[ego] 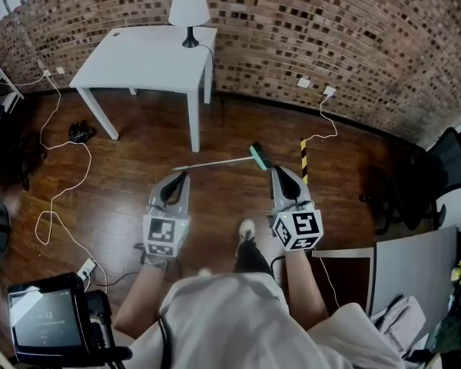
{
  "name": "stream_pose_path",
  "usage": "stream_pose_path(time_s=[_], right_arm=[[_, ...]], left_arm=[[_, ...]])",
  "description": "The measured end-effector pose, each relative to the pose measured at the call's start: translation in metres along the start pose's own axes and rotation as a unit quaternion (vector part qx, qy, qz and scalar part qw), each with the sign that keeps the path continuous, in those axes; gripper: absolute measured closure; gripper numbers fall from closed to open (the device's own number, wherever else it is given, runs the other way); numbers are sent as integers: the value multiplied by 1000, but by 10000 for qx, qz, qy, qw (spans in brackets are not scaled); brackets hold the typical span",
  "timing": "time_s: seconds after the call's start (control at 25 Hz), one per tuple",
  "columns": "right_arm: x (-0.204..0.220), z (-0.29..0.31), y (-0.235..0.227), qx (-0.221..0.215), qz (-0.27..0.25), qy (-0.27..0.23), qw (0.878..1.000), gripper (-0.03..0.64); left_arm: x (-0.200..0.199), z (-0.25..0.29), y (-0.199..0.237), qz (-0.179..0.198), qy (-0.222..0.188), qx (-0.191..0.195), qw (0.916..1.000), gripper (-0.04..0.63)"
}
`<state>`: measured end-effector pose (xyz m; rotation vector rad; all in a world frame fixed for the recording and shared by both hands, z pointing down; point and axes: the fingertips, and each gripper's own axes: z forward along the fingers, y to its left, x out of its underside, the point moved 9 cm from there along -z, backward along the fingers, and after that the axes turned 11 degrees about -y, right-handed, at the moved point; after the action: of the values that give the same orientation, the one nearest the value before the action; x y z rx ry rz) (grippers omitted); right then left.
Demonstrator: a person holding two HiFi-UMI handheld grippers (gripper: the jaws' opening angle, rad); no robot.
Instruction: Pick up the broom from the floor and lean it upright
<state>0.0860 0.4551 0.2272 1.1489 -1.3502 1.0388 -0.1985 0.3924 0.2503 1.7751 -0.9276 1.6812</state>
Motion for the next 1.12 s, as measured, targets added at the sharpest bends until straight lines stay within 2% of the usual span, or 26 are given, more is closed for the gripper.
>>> stream_pose_path(time_s=[0.24, 0.44, 0.76, 0.92, 1.12], right_arm=[[24, 50, -49, -81, 103, 3, 9999, 603], [43, 124, -109, -380, 208, -28, 9991, 603], [43, 240, -210, -699, 355, -78, 9969, 603], [37, 281, -245, -693, 366, -158, 9968, 603], [40, 310, -260, -596, 392, -155, 9973, 603]], left_arm=[[24, 58, 1, 42, 146, 10, 9999, 594], [38, 144, 10, 67, 224, -261, 9994, 594], [35, 286, 19, 161, 169, -741, 9970, 594], [39, 325, 39, 204, 216, -1019, 9944, 594], [41, 350, 53, 215, 317, -937, 9949, 595]])
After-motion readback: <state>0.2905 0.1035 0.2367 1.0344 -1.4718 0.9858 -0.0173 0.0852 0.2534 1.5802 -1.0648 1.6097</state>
